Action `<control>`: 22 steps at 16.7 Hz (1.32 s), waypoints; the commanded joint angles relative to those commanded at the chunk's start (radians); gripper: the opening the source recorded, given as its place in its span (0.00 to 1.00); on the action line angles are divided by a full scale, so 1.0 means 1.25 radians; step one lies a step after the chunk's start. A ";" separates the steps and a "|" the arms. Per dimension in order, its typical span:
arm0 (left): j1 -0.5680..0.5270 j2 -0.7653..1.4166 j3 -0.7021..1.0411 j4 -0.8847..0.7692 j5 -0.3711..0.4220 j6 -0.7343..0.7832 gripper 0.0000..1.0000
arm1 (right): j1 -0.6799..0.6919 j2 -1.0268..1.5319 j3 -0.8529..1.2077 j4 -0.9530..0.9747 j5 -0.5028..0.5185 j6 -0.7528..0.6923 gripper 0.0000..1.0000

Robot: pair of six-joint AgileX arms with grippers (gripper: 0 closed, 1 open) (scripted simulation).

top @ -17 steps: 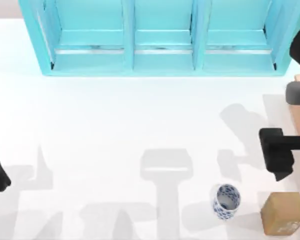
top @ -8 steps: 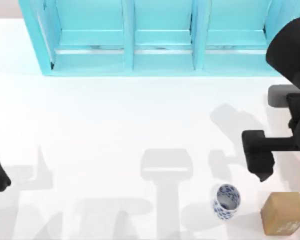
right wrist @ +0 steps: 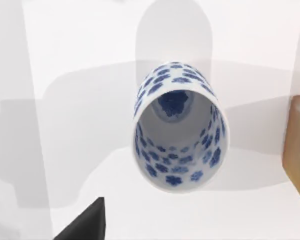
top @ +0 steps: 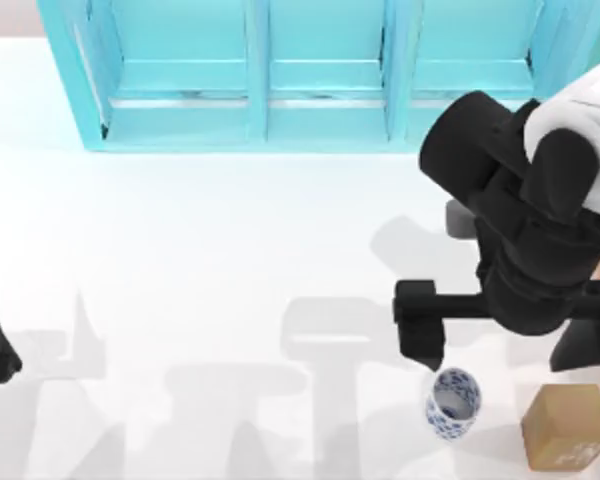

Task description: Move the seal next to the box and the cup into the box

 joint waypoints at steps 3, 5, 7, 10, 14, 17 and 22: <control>0.000 0.000 0.000 0.000 0.000 0.000 1.00 | -0.003 -0.002 0.000 0.001 0.000 -0.001 1.00; 0.000 0.000 0.000 0.000 0.000 0.000 1.00 | -0.002 0.010 -0.024 0.030 0.000 -0.002 1.00; 0.000 0.000 0.000 0.000 0.000 0.000 1.00 | -0.001 0.028 -0.062 0.088 0.000 0.000 1.00; 0.000 0.000 0.000 0.000 0.000 0.000 1.00 | 0.001 0.061 -0.129 0.200 0.000 0.002 1.00; 0.000 0.000 0.000 0.000 0.000 0.000 1.00 | 0.002 0.083 -0.175 0.258 0.000 0.004 1.00; 0.000 0.000 0.000 0.000 0.000 0.000 1.00 | 0.002 0.083 -0.175 0.258 0.000 0.004 1.00; 0.000 0.000 0.000 0.000 0.000 0.000 1.00 | 0.002 0.083 -0.175 0.258 0.000 0.004 0.62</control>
